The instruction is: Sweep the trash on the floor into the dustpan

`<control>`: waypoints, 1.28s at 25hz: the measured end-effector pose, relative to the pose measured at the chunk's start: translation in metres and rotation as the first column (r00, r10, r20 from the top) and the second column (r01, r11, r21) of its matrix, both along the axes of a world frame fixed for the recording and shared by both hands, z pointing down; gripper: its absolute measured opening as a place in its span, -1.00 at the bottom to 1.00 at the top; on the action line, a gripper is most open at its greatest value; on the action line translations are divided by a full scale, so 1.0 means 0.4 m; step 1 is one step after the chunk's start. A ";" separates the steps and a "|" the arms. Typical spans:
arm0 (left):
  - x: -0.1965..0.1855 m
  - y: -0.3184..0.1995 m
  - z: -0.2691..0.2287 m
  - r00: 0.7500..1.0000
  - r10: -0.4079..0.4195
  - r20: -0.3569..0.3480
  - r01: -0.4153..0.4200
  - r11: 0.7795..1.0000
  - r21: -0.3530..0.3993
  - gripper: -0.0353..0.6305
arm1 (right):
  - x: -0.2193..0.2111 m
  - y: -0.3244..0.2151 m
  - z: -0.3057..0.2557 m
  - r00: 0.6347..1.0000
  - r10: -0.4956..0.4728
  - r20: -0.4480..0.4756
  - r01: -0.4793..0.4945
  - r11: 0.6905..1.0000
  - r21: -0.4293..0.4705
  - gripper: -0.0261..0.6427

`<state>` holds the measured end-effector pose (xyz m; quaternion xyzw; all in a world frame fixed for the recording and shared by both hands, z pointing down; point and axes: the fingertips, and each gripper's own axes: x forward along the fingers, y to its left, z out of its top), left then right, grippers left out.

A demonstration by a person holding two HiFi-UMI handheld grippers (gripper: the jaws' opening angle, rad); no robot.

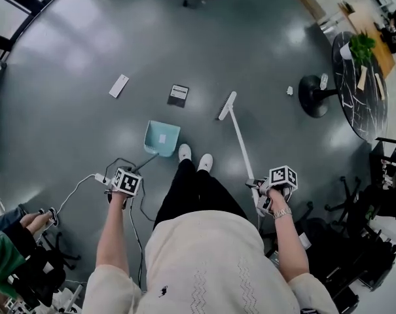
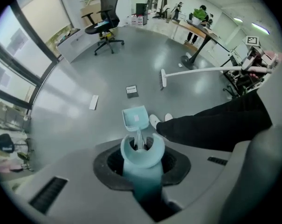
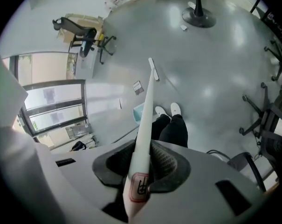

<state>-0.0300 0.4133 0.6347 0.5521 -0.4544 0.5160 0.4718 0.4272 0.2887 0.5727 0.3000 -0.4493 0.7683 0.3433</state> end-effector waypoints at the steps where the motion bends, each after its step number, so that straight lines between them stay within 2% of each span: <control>1: 0.006 -0.037 0.002 1.000 0.024 -0.008 -0.023 1.000 0.007 -0.62 | 0.005 -0.034 -0.002 1.000 0.013 -0.008 -0.012 1.000 0.016 -0.61; 4: 0.028 -0.156 0.014 0.995 0.084 -0.044 -0.084 0.996 0.023 -0.62 | 0.015 -0.130 -0.009 0.997 0.059 -0.039 -0.057 0.997 0.058 -0.61; 7: 0.070 -0.289 0.036 0.980 0.168 -0.107 -0.164 0.985 0.051 -0.62 | 0.047 -0.176 -0.032 0.984 0.150 -0.093 -0.142 0.986 0.088 -0.61; 11: 0.119 -0.482 0.023 0.941 0.309 -0.136 -0.300 0.950 0.083 -0.62 | 0.093 -0.229 -0.064 0.950 0.281 -0.134 -0.263 0.955 0.135 -0.61; 14: 0.197 -0.579 0.012 0.906 0.381 -0.185 -0.369 0.924 0.094 -0.62 | 0.142 -0.253 -0.083 0.927 0.342 -0.155 -0.317 0.934 0.161 -0.61; 16: 0.253 -0.640 0.004 0.891 0.413 -0.190 -0.404 0.911 0.086 -0.62 | 0.190 -0.259 -0.086 0.914 0.367 -0.176 -0.340 0.926 0.166 -0.61; 20: 0.378 -0.778 0.009 0.875 0.463 -0.142 -0.460 0.886 0.053 -0.62 | 0.327 -0.307 -0.059 0.894 0.397 -0.209 -0.371 0.916 0.153 -0.61; 24: 0.532 -0.914 0.042 0.856 0.503 -0.117 -0.504 0.863 0.030 -0.62 | 0.476 -0.401 0.007 0.881 0.432 -0.194 -0.416 0.901 0.119 -0.61; 26: 0.624 -0.967 0.064 0.861 0.488 -0.144 -0.491 0.871 0.017 -0.62 | 0.556 -0.454 0.042 0.880 0.436 -0.190 -0.426 0.900 0.093 -0.61; 28: 0.710 -1.023 0.078 0.867 0.477 -0.145 -0.482 0.876 0.006 -0.62 | 0.642 -0.517 0.068 0.892 0.401 -0.207 -0.395 0.916 0.072 -0.61; 30: 0.775 -1.088 0.082 0.862 0.497 -0.100 -0.500 0.866 -0.008 -0.62 | 0.721 -0.584 0.095 0.912 0.335 -0.238 -0.331 0.942 0.057 -0.61; 32: 0.840 -1.139 0.094 0.852 0.516 -0.083 -0.520 0.854 -0.021 -0.62 | 0.783 -0.645 0.124 0.925 0.276 -0.262 -0.274 0.961 0.044 -0.61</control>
